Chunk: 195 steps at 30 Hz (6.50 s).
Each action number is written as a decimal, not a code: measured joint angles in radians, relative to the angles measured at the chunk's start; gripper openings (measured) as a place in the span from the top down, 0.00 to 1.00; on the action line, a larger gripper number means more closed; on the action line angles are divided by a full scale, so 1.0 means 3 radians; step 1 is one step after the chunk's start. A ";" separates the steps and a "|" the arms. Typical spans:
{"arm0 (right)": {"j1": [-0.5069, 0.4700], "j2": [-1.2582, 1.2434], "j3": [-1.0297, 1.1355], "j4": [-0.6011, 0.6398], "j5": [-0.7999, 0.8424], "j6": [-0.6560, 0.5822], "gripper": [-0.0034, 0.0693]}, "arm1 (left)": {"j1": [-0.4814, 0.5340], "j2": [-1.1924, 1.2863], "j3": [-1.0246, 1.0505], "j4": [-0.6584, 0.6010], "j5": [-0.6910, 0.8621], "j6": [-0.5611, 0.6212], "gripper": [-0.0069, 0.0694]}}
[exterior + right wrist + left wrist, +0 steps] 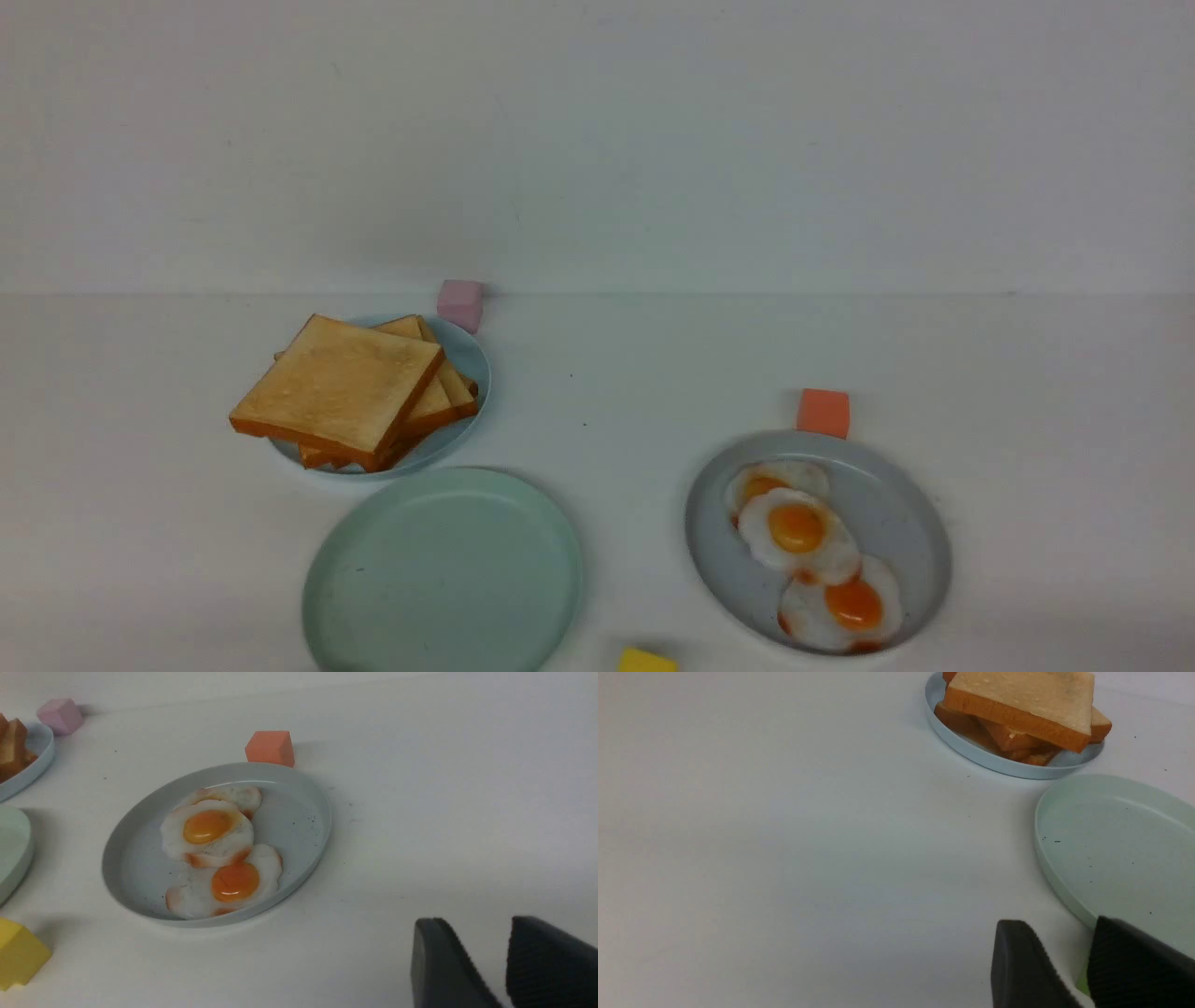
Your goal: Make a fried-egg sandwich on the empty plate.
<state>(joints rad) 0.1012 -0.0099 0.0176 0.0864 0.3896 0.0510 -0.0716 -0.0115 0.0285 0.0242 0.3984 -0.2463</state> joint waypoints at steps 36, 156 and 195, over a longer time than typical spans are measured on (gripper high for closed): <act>0.0000 0.0000 0.0000 0.0000 0.0000 0.0000 0.62 | 0.0000 0.0000 0.0000 -0.0175 -0.0360 -0.0054 0.60; 0.0000 0.2396 -0.2099 0.2655 0.0934 -0.1748 0.62 | 0.1225 0.6621 -0.4155 -0.3713 0.1354 0.2609 0.91; 0.0000 0.2698 -0.2136 0.2655 0.0930 -0.2013 0.62 | 0.0499 0.5105 -0.1887 -0.4908 0.0649 0.4039 0.92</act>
<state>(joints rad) 0.1012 0.7995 -0.6233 0.8830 0.6685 -0.5529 0.0780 1.5201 -0.5377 -1.4483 0.5932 0.9653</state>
